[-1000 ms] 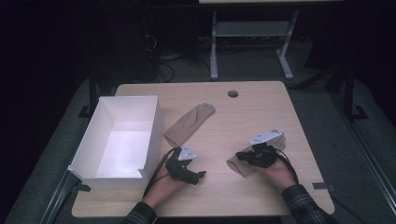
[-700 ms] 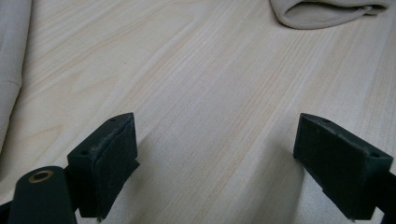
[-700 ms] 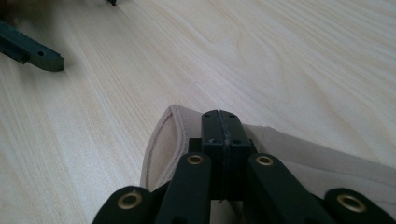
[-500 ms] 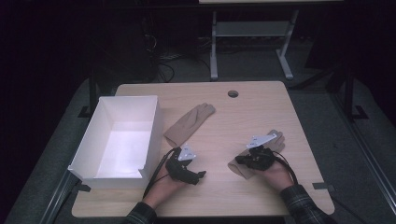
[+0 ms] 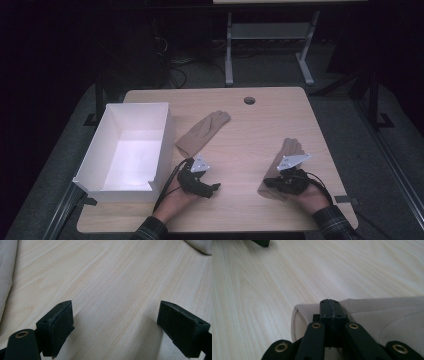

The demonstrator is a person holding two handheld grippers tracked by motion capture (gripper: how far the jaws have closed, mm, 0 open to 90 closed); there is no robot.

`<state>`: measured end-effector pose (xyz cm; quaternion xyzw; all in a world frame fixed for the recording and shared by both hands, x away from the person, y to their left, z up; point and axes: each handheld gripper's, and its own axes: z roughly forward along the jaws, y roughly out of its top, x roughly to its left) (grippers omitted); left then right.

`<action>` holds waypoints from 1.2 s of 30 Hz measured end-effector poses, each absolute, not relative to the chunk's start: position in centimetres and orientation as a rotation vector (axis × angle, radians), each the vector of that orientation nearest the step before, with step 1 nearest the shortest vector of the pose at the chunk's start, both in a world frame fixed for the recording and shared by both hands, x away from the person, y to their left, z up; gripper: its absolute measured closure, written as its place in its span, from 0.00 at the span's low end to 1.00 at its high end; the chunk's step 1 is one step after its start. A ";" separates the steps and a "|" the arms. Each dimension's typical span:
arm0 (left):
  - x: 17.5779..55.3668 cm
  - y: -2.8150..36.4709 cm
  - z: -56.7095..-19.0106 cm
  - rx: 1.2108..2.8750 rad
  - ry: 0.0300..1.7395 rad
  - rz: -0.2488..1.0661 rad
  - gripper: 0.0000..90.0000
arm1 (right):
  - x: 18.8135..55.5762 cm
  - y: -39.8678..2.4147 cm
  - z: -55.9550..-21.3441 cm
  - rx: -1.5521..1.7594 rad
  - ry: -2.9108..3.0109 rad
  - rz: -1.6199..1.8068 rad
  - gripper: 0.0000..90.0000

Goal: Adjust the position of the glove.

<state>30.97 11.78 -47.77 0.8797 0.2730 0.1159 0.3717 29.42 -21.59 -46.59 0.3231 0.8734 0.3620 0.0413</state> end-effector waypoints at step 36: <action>30.9 11.7 -47.8 2.248 0.703 0.302 0.14 | 34.8 -26.7 -45.2 1.247 2.381 1.088 1.00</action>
